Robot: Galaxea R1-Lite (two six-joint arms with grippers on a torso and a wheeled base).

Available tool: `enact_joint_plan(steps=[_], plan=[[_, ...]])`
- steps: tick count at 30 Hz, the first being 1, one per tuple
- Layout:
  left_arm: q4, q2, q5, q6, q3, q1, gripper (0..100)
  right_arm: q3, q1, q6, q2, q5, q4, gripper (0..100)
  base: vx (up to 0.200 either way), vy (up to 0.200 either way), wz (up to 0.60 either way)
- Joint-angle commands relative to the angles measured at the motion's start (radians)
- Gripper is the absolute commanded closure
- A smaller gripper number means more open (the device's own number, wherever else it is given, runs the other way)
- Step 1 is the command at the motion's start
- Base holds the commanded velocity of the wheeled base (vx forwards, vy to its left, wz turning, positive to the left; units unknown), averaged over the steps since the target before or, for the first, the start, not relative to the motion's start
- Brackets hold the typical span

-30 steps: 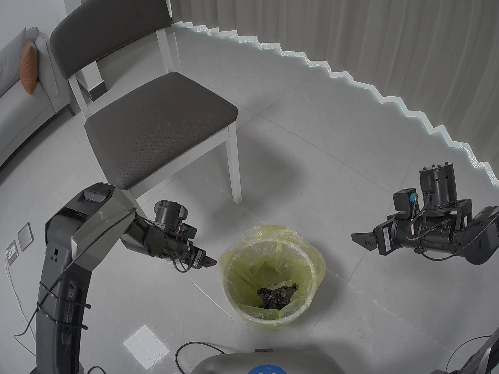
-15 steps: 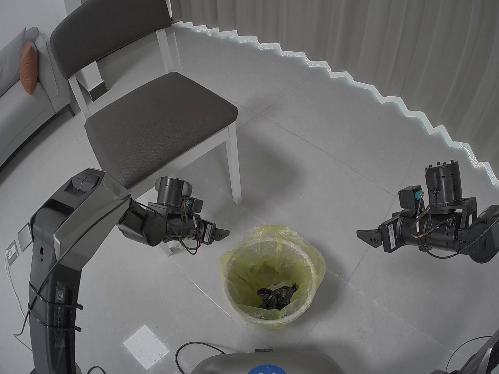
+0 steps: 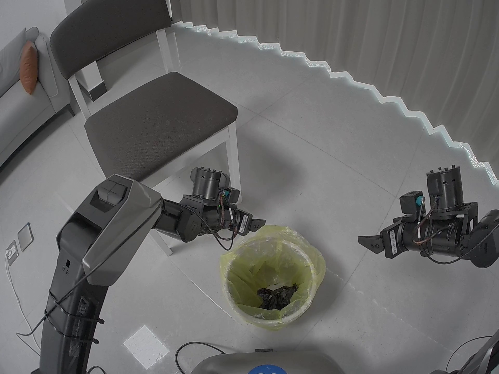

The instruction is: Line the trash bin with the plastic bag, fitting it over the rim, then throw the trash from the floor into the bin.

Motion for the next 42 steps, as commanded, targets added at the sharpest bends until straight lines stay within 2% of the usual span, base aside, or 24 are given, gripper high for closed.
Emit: enact_joint_plan(steps=[1, 8, 14, 21, 27, 33, 37, 42], plan=[[0.038, 0.073, 0.002, -0.001, -0.08, -0.013, 0, 0.033, -0.001, -0.001, -0.02, 0.002, -0.002, 0, 0.0, 0.0, 0.0], [0.066, 0.14, 0.008, 0.0, -0.16, -0.016, 0, 0.057, -0.001, -0.001, -0.023, 0.01, -0.005, 0, 0.0, 0.0, 0.0], [0.192, 0.219, 0.047, 0.011, -0.287, -0.003, 0, 0.076, -0.004, 0.001, -0.024, 0.011, -0.016, 0, 0.0, 0.0, 0.0], [0.325, 0.265, 0.074, 0.023, -0.287, 0.018, 0, 0.091, -0.011, 0.001, -0.012, 0.014, -0.057, 0, 0.0, 0.0, 0.0], [0.345, 0.289, 0.074, 0.008, -0.287, 0.036, 0, 0.09, -0.019, 0.001, -0.003, 0.014, -0.069, 0, 0.0, 0.0, 0.0], [0.342, 0.252, 0.074, -0.058, -0.287, 0.056, 0, 0.09, -0.03, -0.001, -0.006, 0.014, -0.069, 0, 0.0, 0.0, 0.0], [0.347, 0.186, 0.074, -0.066, -0.287, 0.072, 0, 0.086, -0.03, -0.002, -0.015, 0.013, -0.069, 0, 0.0, 0.0, 0.0], [0.322, 0.005, 0.065, -0.076, -0.287, 0.076, 0, 0.083, -0.03, 0.001, -0.028, 0.004, -0.069, 0, 0.0, 0.0, 0.0]])
